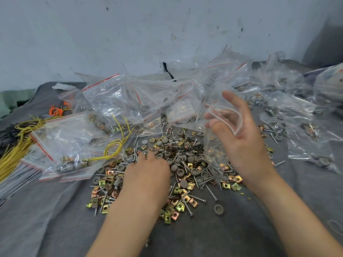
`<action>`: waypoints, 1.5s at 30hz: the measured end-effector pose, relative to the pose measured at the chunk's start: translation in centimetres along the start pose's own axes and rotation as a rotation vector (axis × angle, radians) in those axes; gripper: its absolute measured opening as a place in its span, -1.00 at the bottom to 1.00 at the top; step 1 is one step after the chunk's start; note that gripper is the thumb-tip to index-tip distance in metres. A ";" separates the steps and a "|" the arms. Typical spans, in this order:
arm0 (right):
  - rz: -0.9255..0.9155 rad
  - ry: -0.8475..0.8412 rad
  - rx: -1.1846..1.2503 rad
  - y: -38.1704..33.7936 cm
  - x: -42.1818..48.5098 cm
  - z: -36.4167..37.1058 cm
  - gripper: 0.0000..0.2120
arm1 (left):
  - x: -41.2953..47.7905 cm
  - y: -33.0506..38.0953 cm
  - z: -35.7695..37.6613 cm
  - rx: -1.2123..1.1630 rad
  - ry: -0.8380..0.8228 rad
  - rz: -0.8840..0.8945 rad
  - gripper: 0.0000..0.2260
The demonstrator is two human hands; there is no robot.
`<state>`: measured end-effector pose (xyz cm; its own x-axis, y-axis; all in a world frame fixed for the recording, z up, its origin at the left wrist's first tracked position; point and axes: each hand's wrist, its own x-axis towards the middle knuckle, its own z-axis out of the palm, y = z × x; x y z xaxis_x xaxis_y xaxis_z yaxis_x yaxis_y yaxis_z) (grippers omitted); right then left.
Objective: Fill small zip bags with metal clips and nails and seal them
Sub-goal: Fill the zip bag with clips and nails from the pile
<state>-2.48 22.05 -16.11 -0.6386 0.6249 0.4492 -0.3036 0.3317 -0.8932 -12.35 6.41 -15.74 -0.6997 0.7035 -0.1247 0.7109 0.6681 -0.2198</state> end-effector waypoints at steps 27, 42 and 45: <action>-0.031 -0.021 0.021 0.2 0.0 0.5 -0.53 | 1.3 -2.5 -0.5 -1.407 0.261 0.334 -0.70; -0.012 -0.037 0.011 -0.3 -0.2 0.5 -0.54 | 1.9 -2.2 0.0 -1.937 -0.024 0.188 -0.74; -0.013 -0.038 0.005 -0.4 -0.2 0.5 -0.54 | 2.0 -2.0 -0.1 -1.972 -0.045 0.173 -0.72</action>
<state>-2.60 21.49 -15.86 -0.6610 0.5932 0.4596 -0.3156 0.3359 -0.8874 -15.16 6.46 -15.48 -0.6051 0.7945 -0.0504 -0.1831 -0.0773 0.9801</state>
